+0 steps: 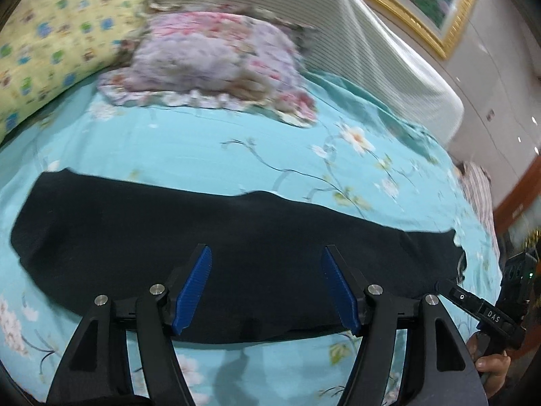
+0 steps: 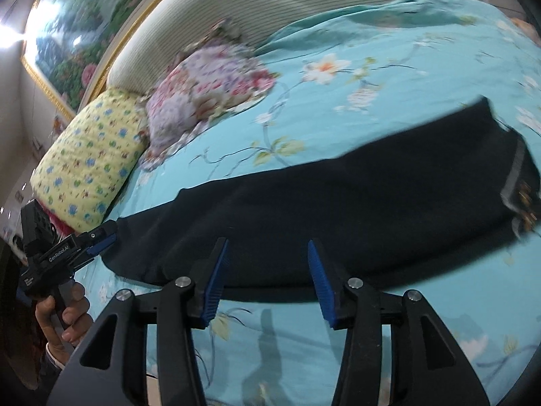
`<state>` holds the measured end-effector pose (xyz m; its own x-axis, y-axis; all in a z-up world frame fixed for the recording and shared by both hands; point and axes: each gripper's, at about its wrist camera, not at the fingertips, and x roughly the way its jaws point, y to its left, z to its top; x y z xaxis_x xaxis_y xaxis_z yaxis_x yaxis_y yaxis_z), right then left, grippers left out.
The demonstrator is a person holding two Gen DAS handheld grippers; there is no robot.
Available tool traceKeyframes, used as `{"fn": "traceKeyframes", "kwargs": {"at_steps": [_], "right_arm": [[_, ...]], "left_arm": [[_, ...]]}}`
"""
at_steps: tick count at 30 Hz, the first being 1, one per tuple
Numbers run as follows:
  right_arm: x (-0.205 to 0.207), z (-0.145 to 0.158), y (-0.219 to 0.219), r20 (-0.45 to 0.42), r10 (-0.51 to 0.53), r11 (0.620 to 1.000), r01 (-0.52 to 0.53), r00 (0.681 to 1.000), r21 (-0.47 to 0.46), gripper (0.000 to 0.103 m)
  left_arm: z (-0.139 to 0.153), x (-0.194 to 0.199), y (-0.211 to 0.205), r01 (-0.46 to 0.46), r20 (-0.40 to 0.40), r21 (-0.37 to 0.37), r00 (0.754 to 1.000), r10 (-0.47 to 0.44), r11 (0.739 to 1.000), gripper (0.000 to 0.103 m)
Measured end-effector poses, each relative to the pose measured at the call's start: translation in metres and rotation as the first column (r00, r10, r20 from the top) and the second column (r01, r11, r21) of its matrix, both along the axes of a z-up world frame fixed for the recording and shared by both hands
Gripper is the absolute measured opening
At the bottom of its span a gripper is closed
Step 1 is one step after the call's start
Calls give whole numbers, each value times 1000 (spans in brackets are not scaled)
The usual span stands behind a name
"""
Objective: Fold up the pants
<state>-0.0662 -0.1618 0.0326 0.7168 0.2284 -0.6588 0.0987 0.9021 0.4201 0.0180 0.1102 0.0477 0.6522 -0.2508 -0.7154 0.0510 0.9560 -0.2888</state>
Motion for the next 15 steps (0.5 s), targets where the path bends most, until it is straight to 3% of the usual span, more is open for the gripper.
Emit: {"fn": "traceKeyframes", "kwargs": {"at_steps": [7,15], "right_arm": [[-30,-6,-39,-11,-157,987,157,988,27,50],[-53,-7,-80,-13,-349,934,349,937,78,56]], "left_arm": [[-1,15,-42,96,-14,23,995,-96,995,70],[-1,34,-88,225,-29,44,974,-223,973,74]]}}
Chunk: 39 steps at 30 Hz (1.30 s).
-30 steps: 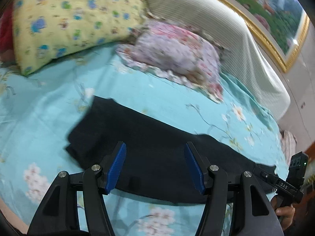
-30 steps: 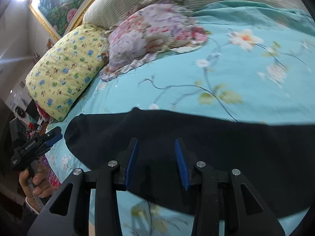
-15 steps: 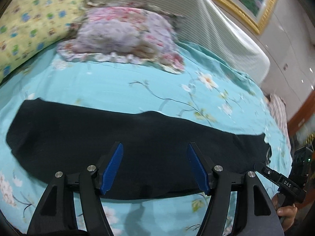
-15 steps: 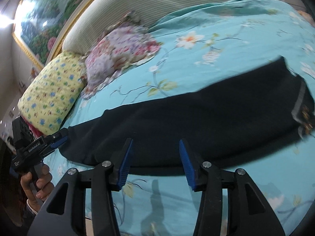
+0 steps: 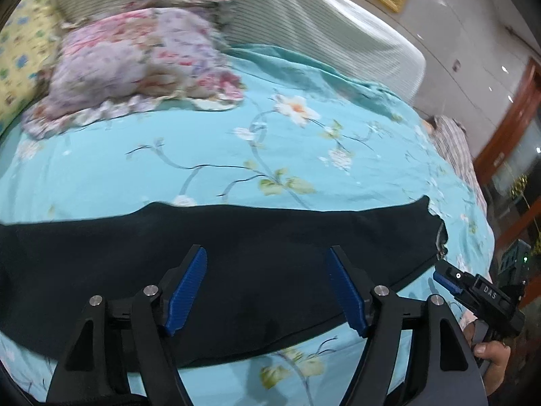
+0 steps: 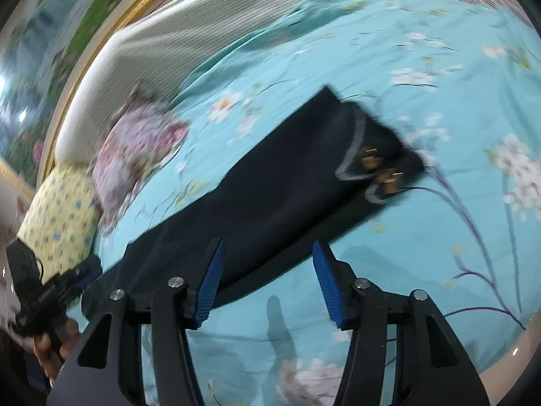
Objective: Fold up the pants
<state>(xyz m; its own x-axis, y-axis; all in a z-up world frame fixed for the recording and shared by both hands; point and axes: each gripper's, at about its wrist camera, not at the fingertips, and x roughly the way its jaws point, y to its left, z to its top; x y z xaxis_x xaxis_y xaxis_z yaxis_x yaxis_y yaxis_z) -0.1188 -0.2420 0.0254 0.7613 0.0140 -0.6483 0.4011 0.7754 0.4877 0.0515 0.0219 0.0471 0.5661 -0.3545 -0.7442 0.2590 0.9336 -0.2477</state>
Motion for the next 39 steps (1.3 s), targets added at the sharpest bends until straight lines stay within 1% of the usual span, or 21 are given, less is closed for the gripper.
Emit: {"fn": "traceKeyframes", "kwargs": {"at_steps": [4,7,10,14,19,23,25,26,27,28,29,31,33,36,37,38,39], "right_arm": [[-10,-3,-15,-5,-76,997,76,997,28,56],[-12,-4,-21,-17,-96,995,97,995,20,56],[-14,-5,-30,-19,-129,991,129,991,31,56],[-12,-9,-40,-23,-150,986,151,988,63,56],[0,-12,-50,-27,-168,982,170,985,87,57],[9,-14,-58,-22,-188,977,189,982,100,58],[13,-15,-61,-13,-196,976,196,980,99,57],[13,-15,-62,-7,-197,976,196,980,98,50],[14,-14,-63,-4,-198,976,198,980,93,40],[14,-14,-64,-9,-199,977,199,980,83,21],[12,-16,-68,-15,-197,977,198,980,81,16],[6,-20,-76,-1,-196,975,195,981,105,13],[0,-21,-80,12,-186,977,184,982,109,12],[-4,-21,-85,34,-170,977,165,985,132,12],[-5,-21,-86,45,-158,980,151,986,132,12],[-6,-21,-87,52,-152,980,144,987,138,11],[-6,-22,-88,60,-146,980,136,987,145,11]], "left_arm": [[1,13,-27,68,4,23,998,-68,997,74],[2,21,-50,119,-3,24,993,-119,993,74],[0,27,-74,172,-10,41,985,-172,984,75],[-2,39,-107,244,-22,69,970,-243,967,75],[-8,55,-142,313,-46,87,950,-310,946,75],[-16,66,-170,371,-74,103,928,-365,923,75],[-21,70,-184,406,-95,112,913,-397,907,76],[-24,72,-192,426,-107,113,903,-415,898,76],[-27,74,-200,447,-119,113,893,-435,887,76],[-29,76,-208,466,-130,113,882,-452,877,76],[-31,77,-214,480,-137,113,875,-465,870,76],[-35,81,-230,519,-157,111,851,-500,848,76],[-39,86,-246,556,-177,103,826,-535,825,76],[-48,93,-273,619,-213,83,776,-593,781,76],[-51,95,-281,640,-225,78,758,-612,764,76],[-56,98,-292,668,-244,70,732,-636,741,75],[-59,99,-298,682,-255,62,717,-649,729,75]]}}
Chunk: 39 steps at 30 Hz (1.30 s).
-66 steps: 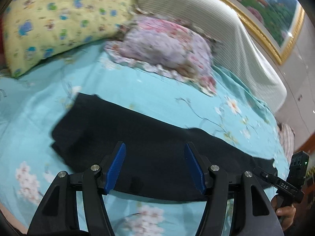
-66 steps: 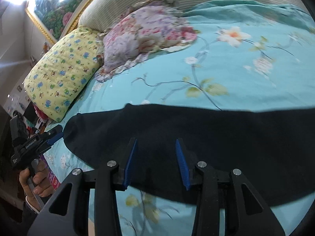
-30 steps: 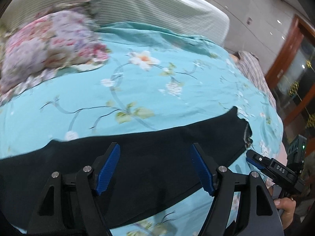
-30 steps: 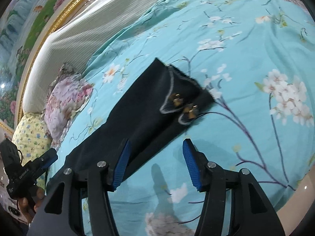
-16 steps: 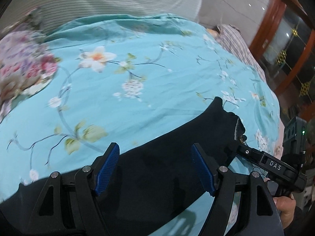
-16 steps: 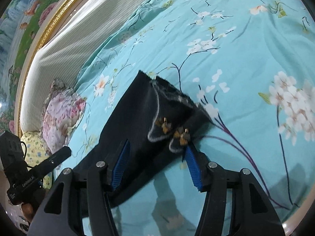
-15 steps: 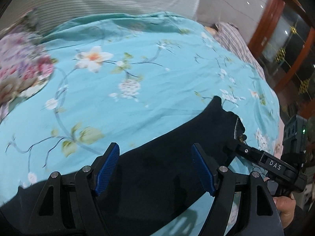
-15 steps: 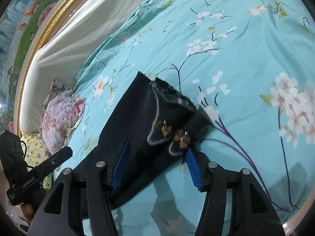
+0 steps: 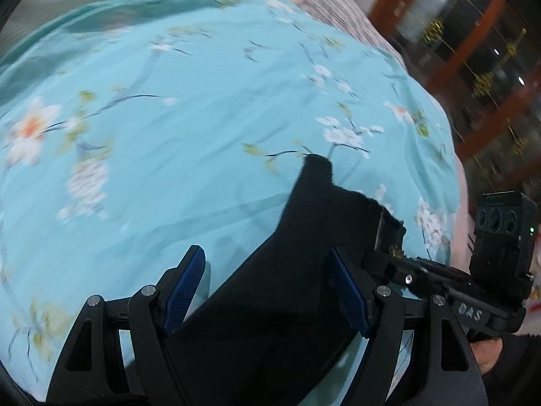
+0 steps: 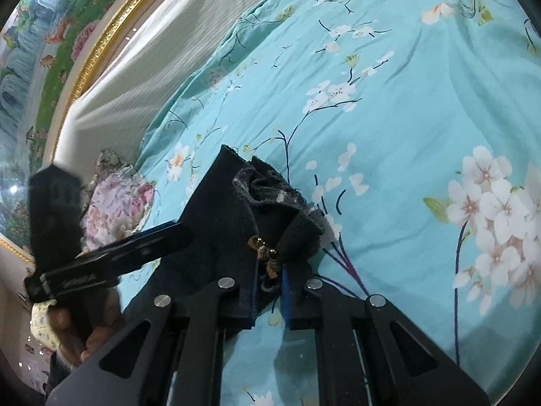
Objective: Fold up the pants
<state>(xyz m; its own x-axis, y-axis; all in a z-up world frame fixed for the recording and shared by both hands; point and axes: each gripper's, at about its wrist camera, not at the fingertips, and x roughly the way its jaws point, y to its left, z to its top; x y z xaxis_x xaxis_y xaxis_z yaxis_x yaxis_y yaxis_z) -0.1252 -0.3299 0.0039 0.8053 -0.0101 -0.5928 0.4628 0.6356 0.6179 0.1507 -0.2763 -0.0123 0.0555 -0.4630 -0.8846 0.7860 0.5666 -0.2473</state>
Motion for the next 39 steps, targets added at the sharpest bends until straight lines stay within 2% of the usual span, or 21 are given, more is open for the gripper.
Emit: {"fn": "traceKeyframes", "kwargs": {"at_steps": [1,3,5,7,9,12,16,19,22,26,32,39], "right_arm": [[-1,0,-1,5,5,1000,-5,1000,4,11],[-3,-2,-2,8,17,1000,-17,1000,7,11],[-4,-4,-2,18,26,1000,-26,999,10,11],[-5,-6,-2,21,35,999,-35,999,5,11],[-6,-7,-3,37,41,999,-41,998,11,11],[-5,-7,-2,47,57,998,-58,997,7,11],[-3,0,4,79,85,996,-85,993,-5,11],[0,14,13,137,136,991,-133,981,-26,11],[5,29,29,198,208,978,-202,958,-49,11],[15,41,57,248,297,955,-291,922,-62,11],[39,44,107,264,416,908,-414,870,-64,11],[70,29,150,211,498,865,-499,841,-51,11]], "left_arm": [[-4,2,-7,22,-23,1,1000,-22,1000,75],[-14,7,-20,58,-83,0,995,-58,998,64],[-20,9,-32,90,-123,-7,988,-90,996,58],[-20,7,-38,112,-119,-22,986,-114,993,46],[-19,8,-40,112,-134,-47,984,-117,993,21],[-13,8,-33,91,-133,-88,986,-102,992,13],[8,0,-13,70,-97,-150,992,-85,986,11],[30,-5,12,40,-68,-209,996,-55,977,11],[51,-7,49,-9,-56,-278,998,-7,961,11],[68,-13,98,-69,-42,-330,997,58,941,11],[75,-20,165,-161,-40,-375,987,158,913,11],[59,-21,230,-282,-80,-387,959,273,878,8]]}}
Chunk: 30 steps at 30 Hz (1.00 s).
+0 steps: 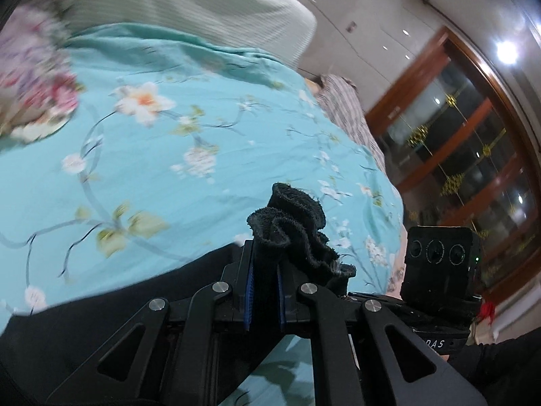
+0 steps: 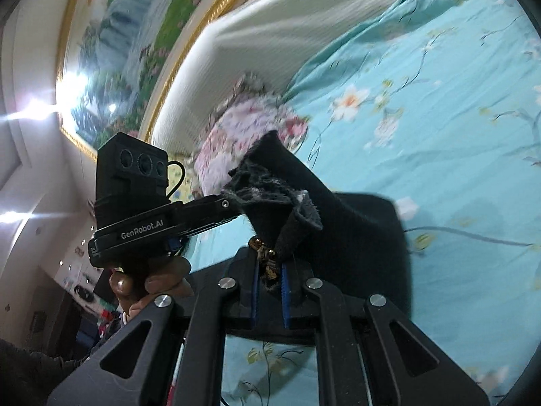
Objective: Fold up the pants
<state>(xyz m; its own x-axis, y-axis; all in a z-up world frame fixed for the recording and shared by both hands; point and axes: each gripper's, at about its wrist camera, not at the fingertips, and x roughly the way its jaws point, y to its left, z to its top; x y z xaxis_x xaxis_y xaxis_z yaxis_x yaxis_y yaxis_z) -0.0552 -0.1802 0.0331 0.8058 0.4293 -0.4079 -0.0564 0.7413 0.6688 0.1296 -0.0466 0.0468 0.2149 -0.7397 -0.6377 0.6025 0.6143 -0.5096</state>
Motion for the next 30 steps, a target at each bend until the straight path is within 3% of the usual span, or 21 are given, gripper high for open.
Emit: {"fn": "traceKeyframes", "kwargs": {"at_steps": [9,22,26,30], "right_arm": [[21,-31,33,-90,82,996,-86,993,-38,12],[37,-55,46,-199,152,982,-170,968,-77,18],[38,-58,52,-210,180,977,-199,961,-76,39],[37,-55,64,-207,193,968,-221,959,-122,45]], "left_arm": [[-43,-3,50,-114,-98,-8,989,113,993,8],[-77,-10,78,-220,-170,31,960,222,975,9],[-81,-14,88,-261,-183,38,947,263,965,13],[-82,-17,98,-302,-186,52,934,306,952,20]]}}
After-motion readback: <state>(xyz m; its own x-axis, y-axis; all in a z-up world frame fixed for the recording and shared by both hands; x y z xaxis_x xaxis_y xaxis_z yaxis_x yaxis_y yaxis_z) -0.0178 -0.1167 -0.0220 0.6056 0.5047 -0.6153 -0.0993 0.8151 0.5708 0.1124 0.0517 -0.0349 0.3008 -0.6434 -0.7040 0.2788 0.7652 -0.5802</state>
